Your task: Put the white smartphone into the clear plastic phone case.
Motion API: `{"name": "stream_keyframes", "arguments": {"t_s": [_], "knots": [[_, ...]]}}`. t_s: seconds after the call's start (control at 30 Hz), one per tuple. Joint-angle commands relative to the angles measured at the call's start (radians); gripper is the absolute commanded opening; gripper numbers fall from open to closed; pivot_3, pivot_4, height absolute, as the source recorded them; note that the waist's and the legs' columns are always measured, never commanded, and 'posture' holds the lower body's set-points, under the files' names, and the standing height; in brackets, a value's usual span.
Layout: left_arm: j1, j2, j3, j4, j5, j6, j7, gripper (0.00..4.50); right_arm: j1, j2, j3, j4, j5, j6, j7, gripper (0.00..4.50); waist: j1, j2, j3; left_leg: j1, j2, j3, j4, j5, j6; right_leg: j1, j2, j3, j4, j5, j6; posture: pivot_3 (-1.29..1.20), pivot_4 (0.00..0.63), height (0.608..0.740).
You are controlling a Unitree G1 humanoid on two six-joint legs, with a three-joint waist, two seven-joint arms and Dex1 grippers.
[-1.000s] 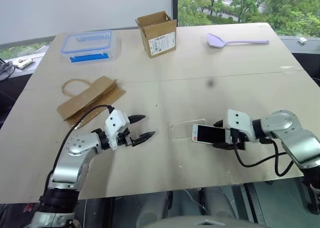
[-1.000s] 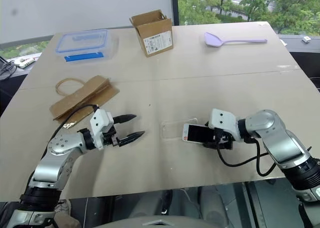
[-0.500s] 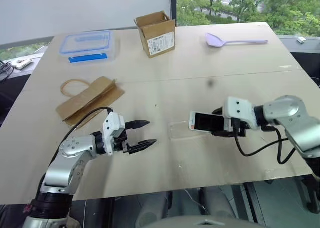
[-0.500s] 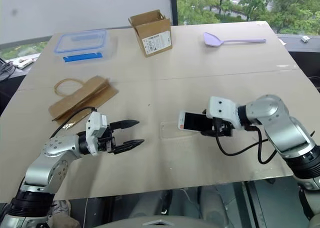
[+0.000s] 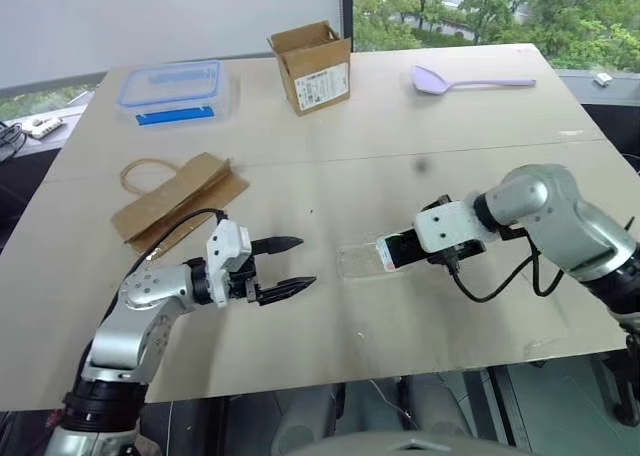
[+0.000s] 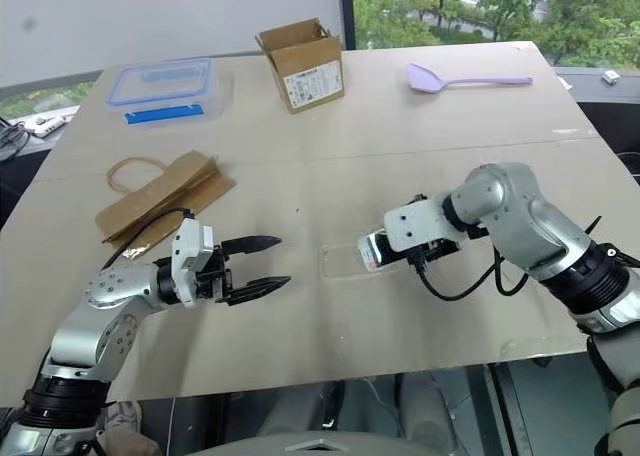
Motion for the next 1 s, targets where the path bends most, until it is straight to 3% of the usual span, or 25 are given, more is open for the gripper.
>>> {"name": "stream_keyframes", "arguments": {"t_s": [0.03, 0.27, 0.5, 0.67, 1.0], "knots": [[0.014, -0.005, -0.008, -0.106, -0.001, 0.029, 0.045, 3.77, -0.065, 0.022, 0.014, 0.025, -0.051, -0.055, 0.044, 2.88, 0.0, 0.0, 0.0, 0.0, 0.0, 0.0, 0.0, 0.0, 0.0, 0.0, 0.0, 0.0, 0.0, 0.0, 0.0, 0.0, 0.15, 0.74], [0.041, -0.014, -0.034, -0.223, 0.001, 0.097, 0.131, 3.77, -0.111, 0.095, 0.043, 0.072, -0.092, -0.046, 0.128, 2.88, 0.002, 0.0, 0.0, 0.0, 0.0, 0.0, 0.0, 0.0, 0.0, 0.0, 0.0, 0.0, 0.0, 0.0, 0.0, 0.0, 0.15, 0.74], [0.036, -0.023, -0.049, -0.179, 0.026, 0.077, 0.133, 3.77, -0.106, 0.159, 0.037, 0.058, -0.047, 0.133, 0.195, 2.88, 0.001, 0.0, 0.0, 0.0, 0.0, 0.0, 0.0, 0.0, 0.0, 0.0, 0.0, 0.0, 0.0, 0.0, 0.0, 0.0, 0.15, 0.74], [0.008, -0.03, -0.048, -0.116, 0.044, 0.052, 0.118, 3.77, -0.086, 0.203, 0.004, 0.07, 0.026, 0.283, 0.18, 2.88, 0.002, 0.0, 0.0, 0.0, 0.0, -0.001, 0.0, 0.0, 0.0, 0.0, 0.0, 0.0, 0.0, 0.0, 0.0, 0.0, 0.15, 0.74], [0.039, -0.028, -0.05, -0.095, 0.074, 0.016, 0.115, 3.77, -0.014, 0.186, -0.1, -0.001, 0.099, 0.358, 0.051, 2.88, 0.001, 0.0, 0.0, 0.0, 0.0, -0.001, 0.0, 0.0, 0.0, 0.0, 0.0, 0.0, 0.0, 0.0, 0.0, 0.0, 0.15, 0.74]]}}
